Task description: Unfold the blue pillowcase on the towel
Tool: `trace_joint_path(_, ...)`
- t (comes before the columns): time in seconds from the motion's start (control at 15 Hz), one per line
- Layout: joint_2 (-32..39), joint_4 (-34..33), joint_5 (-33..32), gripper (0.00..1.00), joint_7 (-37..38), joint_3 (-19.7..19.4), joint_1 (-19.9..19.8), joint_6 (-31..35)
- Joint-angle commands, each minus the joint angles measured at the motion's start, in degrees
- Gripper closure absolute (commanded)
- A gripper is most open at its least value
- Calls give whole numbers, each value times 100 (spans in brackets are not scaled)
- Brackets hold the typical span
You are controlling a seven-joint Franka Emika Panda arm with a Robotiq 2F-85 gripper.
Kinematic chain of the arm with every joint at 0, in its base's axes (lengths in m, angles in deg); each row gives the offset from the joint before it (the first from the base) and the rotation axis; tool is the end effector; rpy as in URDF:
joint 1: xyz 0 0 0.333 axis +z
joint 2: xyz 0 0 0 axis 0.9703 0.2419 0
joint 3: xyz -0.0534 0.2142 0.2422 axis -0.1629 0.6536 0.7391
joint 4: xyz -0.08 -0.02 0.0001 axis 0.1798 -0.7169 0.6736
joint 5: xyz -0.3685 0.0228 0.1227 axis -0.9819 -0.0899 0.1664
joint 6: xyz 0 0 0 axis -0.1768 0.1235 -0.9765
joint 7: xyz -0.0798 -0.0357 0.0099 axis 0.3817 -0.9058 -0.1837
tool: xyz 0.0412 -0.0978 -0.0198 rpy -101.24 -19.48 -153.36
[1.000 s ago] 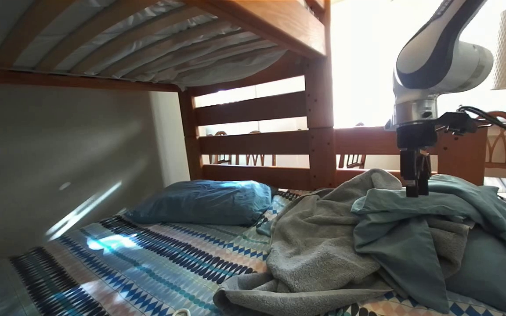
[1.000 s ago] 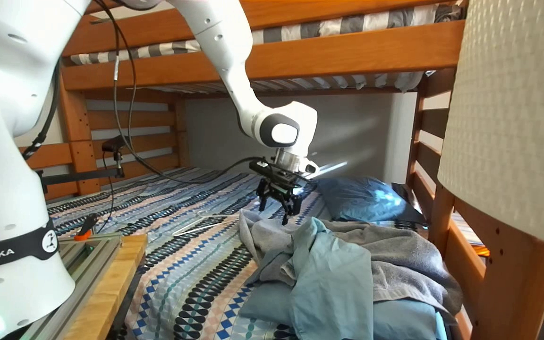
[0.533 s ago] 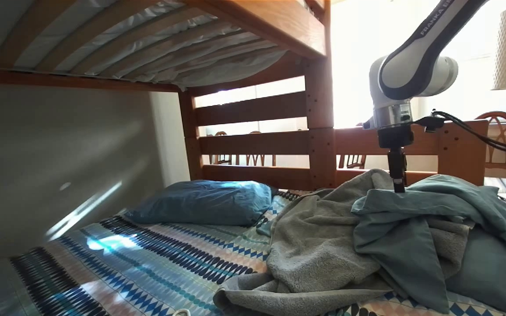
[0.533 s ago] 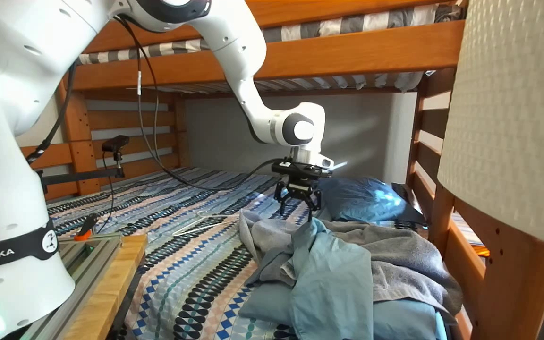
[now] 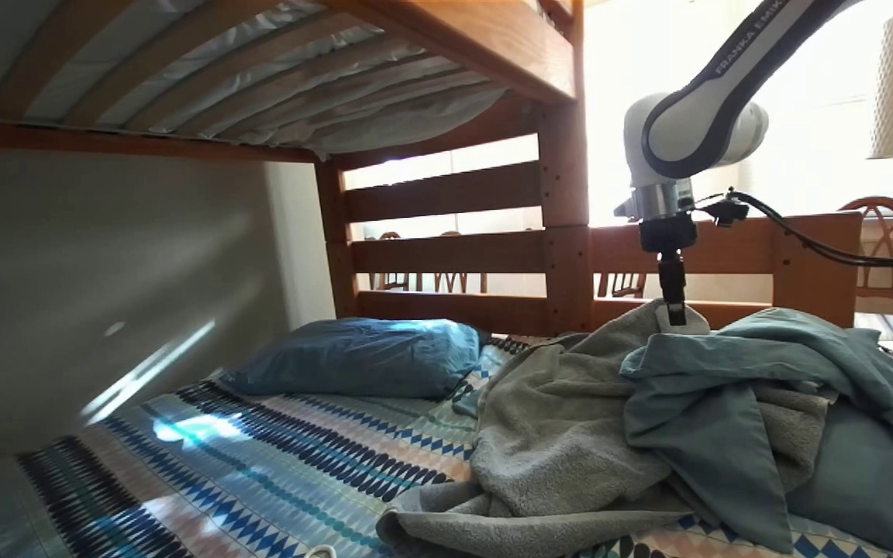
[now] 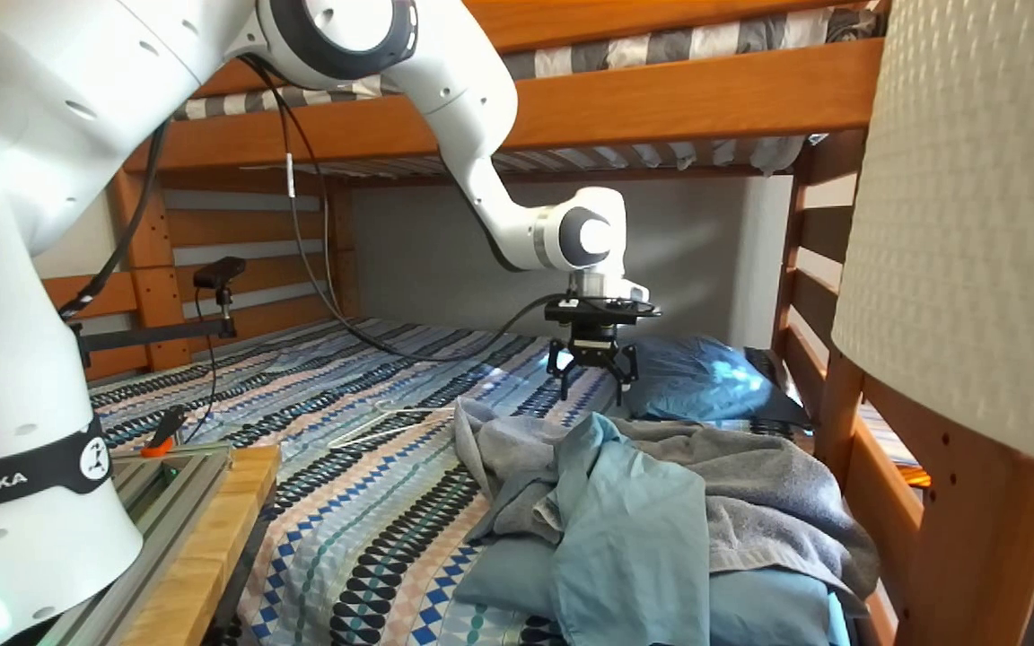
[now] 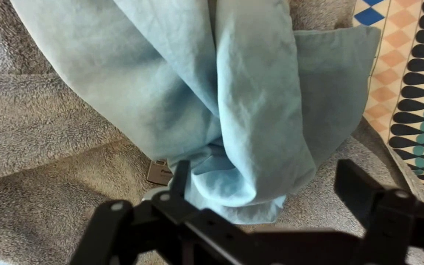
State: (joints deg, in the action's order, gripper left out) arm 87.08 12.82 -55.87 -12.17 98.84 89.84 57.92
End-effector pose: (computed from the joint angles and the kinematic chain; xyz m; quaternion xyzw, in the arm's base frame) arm 0.6513 0.2475 0.1885 0.8762 0.4770 -0.0423 0.0543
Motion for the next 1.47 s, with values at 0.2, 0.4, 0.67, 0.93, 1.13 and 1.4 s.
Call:
trace_joint_path(0.2,835,-927,-77,26,-325,11,9,-381)
trace_joint_path(0.4,969,-1096,-77,50,-351,4,20,-455)
trace_joint_path(0.67,1020,-1220,-100,78,-313,-23,58,-551)
trace_joint_path(0.93,841,-1135,-108,100,-97,-73,133,-677)
trace_joint_path(1.13,216,-755,-105,100,209,-67,209,-722)
trace_joint_path(1.4,-782,-284,-279,100,731,-151,408,-522)
